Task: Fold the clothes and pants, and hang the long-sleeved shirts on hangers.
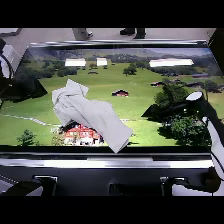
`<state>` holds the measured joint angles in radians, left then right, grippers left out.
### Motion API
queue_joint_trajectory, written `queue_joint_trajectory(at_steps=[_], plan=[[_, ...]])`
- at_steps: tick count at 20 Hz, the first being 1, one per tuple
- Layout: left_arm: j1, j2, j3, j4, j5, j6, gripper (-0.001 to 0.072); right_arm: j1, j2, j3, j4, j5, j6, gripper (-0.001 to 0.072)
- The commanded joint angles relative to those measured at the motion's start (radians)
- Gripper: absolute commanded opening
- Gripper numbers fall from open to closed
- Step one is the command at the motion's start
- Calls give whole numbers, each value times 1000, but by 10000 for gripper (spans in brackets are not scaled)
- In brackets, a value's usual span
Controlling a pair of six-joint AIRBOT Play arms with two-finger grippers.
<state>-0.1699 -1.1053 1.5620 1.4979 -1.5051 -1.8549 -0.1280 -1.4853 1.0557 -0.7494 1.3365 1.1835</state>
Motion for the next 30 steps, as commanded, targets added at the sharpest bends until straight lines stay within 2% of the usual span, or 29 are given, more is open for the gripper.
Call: queue_joint_trajectory(at_steps=[1,7,23,29,30], plan=[[2,0,0,40,-2,0,532,55,-4,-104,7,-101,-69,537],[2,-1,0,40,2,-4,533,121,-45,-110,21,-130,-66,546],[2,-27,0,40,3,-4,534,121,-106,-171,110,-125,-35,544],[8,-35,0,40,5,-4,534,200,-106,-171,136,-200,-13,543],[12,-35,0,40,4,-5,534,232,-106,-171,131,-219,-11,520]])
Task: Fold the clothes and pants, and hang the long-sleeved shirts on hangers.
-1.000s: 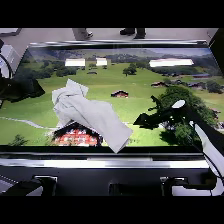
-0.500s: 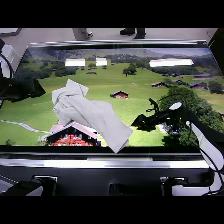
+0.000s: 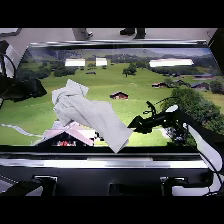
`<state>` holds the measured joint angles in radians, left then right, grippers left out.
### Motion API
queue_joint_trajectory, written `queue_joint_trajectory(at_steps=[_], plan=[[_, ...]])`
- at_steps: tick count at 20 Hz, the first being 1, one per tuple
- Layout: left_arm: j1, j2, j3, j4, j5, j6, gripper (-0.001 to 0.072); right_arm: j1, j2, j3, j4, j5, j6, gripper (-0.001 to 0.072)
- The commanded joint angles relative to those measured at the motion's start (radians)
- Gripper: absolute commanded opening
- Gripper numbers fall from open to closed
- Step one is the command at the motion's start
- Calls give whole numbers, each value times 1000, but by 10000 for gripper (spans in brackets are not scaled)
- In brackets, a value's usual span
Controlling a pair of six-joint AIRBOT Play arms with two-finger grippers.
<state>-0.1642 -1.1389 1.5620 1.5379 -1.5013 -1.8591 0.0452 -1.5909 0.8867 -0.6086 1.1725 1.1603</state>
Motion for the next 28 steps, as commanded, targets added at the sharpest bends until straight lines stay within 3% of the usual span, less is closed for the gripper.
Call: queue_joint_trajectory(at_steps=[1,3,5,6,10,12,18,22,26,28], plan=[[12,-2,0,0,-3,-4,534,79,-1,-2,-13,-69,17,466],[35,-1,0,0,-27,-6,534,86,0,-2,-29,-87,64,333],[66,2,0,-4,-55,-6,534,77,2,-2,-31,-60,67,72],[82,2,0,-6,-61,-6,534,71,11,-2,-36,-48,61,30],[174,0,-50,-34,-21,32,534,70,98,-2,-52,-19,64,30],[260,0,-170,-126,58,84,534,70,139,-2,-52,14,78,30],[589,-2,-716,-692,360,456,534,70,222,-2,-58,80,85,30],[701,-82,-878,-875,386,702,534,70,247,-2,-57,82,94,30],[681,-216,-877,-1012,389,841,534,70,272,-2,-57,82,116,30],[667,-270,-877,-1020,395,843,534,70,274,-2,-57,82,132,30]])
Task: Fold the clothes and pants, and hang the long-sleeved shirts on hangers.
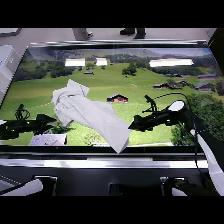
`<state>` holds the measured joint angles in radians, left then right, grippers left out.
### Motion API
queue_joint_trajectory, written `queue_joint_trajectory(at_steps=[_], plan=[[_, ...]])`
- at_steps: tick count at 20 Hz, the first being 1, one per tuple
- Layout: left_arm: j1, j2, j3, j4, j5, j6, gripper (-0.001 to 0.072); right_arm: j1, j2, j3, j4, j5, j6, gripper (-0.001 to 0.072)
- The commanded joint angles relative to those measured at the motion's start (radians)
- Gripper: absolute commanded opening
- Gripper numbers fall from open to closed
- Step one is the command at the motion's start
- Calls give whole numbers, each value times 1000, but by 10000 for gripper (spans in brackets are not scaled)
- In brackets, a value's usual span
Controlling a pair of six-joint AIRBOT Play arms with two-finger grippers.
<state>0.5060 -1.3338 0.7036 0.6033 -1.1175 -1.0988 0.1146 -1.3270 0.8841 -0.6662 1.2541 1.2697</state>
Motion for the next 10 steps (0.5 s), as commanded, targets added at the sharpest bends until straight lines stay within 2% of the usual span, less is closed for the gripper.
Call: queue_joint_trajectory(at_steps=[1,4,10], plan=[[-10,-97,-19,-103,10,98,534,1,10,2,0,1,26,30],[-48,-127,-18,-171,16,137,534,1,10,2,1,1,30,30],[-145,-168,-18,-212,92,137,533,1,10,2,5,7,36,30]])
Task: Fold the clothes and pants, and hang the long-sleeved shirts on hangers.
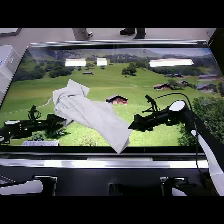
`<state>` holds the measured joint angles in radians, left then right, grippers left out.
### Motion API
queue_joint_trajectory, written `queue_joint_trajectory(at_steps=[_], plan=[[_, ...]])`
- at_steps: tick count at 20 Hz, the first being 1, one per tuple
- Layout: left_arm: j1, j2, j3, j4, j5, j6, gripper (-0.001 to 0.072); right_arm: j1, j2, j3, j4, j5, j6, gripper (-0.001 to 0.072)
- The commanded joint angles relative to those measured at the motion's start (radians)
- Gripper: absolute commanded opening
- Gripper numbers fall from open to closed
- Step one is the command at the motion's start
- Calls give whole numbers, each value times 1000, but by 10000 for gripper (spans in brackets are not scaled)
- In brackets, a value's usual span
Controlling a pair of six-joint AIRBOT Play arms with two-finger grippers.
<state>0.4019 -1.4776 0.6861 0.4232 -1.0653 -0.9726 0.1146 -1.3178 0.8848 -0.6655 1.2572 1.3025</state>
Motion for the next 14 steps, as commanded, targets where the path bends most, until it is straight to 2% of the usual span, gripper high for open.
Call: queue_joint_trajectory(at_steps=[1,2,3,4,5,8,11,14], plan=[[-55,-32,-1,-34,53,2,531,1,5,1,4,4,3,30],[-68,-36,-1,-35,65,1,479,1,13,1,4,2,3,30],[-76,-37,0,-36,72,1,259,1,22,1,3,-2,3,30],[-79,-37,4,-40,71,1,74,1,32,1,2,-7,3,30],[-79,-32,16,-40,61,1,20,1,46,1,2,-16,3,30],[-79,-15,121,-40,-12,0,18,1,93,5,0,-68,3,29],[-79,19,310,-27,-79,-51,17,1,115,97,-50,-114,-5,28],[-79,46,598,151,-87,-203,17,1,114,296,-216,-245,35,27]])
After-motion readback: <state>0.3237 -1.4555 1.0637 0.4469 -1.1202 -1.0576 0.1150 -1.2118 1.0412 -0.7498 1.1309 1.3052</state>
